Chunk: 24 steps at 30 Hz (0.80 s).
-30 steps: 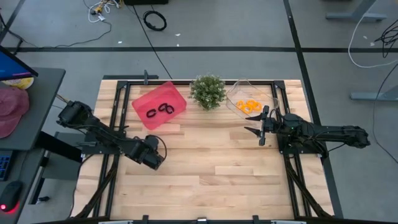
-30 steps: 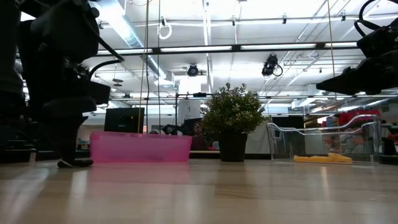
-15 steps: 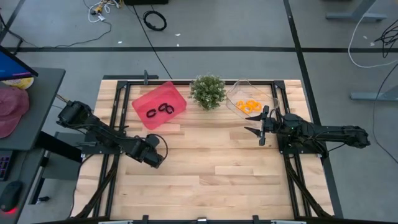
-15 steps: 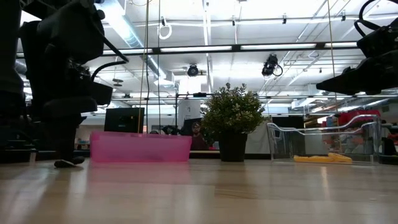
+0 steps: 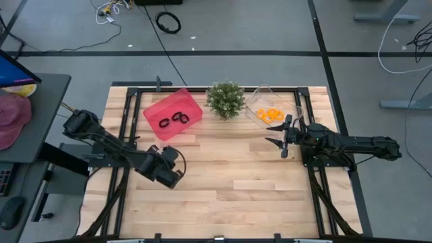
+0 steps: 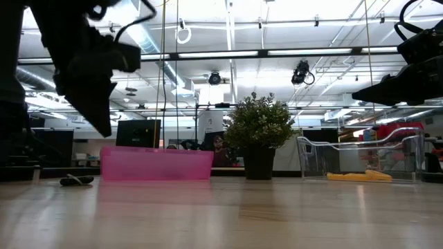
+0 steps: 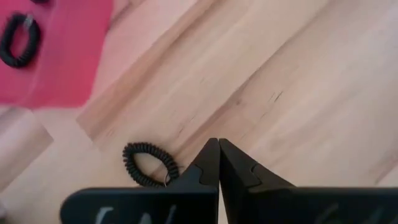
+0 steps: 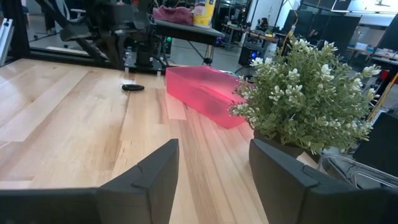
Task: Sort spring keychains
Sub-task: Put the black spring keychain into the pink bin
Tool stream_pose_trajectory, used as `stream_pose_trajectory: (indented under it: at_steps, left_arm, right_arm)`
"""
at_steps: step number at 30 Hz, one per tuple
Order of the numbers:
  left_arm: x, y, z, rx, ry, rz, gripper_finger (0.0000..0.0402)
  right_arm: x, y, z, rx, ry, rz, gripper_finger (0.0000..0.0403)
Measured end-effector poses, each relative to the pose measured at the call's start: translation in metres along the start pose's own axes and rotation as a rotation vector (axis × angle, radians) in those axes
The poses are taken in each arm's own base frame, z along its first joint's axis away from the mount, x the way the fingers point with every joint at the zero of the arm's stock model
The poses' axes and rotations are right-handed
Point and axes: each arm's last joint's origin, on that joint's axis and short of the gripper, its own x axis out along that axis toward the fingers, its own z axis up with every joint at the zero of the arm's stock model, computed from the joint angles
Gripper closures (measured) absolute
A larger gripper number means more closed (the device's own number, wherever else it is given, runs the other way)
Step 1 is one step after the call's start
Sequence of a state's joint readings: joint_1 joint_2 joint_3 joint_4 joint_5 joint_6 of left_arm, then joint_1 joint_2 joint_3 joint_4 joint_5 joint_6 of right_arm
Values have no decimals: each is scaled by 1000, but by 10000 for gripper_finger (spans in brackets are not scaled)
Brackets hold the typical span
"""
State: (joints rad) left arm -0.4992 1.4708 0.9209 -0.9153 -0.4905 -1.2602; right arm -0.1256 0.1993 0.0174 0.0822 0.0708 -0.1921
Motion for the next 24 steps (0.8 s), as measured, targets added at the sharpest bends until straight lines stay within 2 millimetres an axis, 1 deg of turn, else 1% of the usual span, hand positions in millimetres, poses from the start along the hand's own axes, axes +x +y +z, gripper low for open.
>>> stream_pose_trajectory:
  at_steps: [4,8,12,18,24]
  left_arm:
    - [-4,-1,-2,13,-25,8,399]
    - [1,3,-7,15,-15,28,390]
    - [7,7,-10,2,13,44,372]
    - [15,13,-16,-16,63,64,323]
    - [29,23,-27,-41,81,96,270]
  right_arm:
    - [0,0,0,0,0,0,204]
    - [0,0,0,0,0,0,204]
    - [0,0,0,0,0,0,204]
    - [0,0,0,0,0,0,204]
    - [0,0,0,0,0,0,204]
